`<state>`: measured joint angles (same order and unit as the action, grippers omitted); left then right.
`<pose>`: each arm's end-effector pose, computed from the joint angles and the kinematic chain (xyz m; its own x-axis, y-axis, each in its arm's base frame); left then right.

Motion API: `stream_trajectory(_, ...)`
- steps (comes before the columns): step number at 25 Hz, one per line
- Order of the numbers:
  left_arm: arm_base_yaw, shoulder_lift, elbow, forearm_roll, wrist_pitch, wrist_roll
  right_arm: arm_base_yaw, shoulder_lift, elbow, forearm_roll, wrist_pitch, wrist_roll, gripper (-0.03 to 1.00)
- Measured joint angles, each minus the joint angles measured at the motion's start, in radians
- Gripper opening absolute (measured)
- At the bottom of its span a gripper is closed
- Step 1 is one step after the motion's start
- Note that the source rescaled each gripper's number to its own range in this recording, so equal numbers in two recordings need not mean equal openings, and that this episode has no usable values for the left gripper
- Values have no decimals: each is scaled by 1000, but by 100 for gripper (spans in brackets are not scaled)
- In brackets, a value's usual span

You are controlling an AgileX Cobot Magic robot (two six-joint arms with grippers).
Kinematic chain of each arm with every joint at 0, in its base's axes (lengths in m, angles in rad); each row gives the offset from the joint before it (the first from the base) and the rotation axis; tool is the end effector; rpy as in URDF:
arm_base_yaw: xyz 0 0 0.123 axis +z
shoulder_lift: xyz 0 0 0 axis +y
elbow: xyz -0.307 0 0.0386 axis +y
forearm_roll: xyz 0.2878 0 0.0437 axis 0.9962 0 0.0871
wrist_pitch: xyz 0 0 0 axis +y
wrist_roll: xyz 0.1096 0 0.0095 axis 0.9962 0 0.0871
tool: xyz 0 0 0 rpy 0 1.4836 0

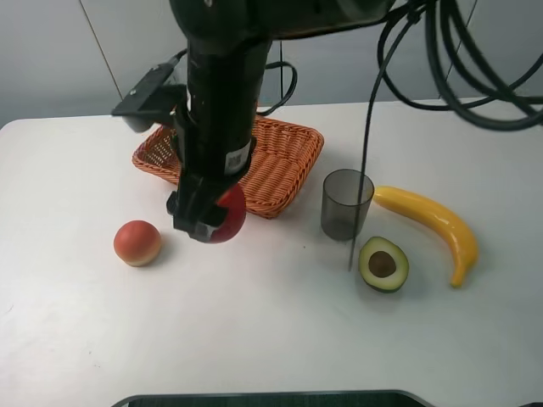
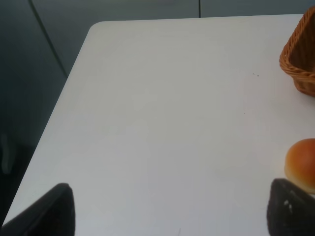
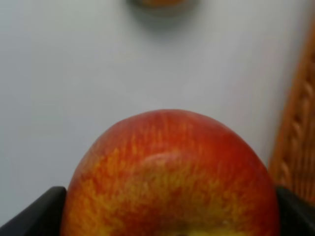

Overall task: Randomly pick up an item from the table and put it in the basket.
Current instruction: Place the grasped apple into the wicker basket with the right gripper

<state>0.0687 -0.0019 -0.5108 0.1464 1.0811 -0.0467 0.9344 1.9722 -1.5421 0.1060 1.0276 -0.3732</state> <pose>0.0182 0.0155 0.2901 -0.4618 -0.0094 -0.8869 -0.1718 0.9819 0.0791 0.2637 0.3737 0.2029 -0.2989 -0.9288 -0.2190 -0.9532 0.3017 0.0212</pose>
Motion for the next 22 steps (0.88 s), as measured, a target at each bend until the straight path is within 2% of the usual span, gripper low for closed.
stream_trajectory(6,0,0,0,0,0,0,-114,-69,0,12,45,155,2)
stream_trajectory(13,0,0,0,0,0,0,-250,-98,0,10,40,272,2)
stream_trajectory(22,0,0,0,0,0,0,-284,-84,0,-20,-170,357,2)
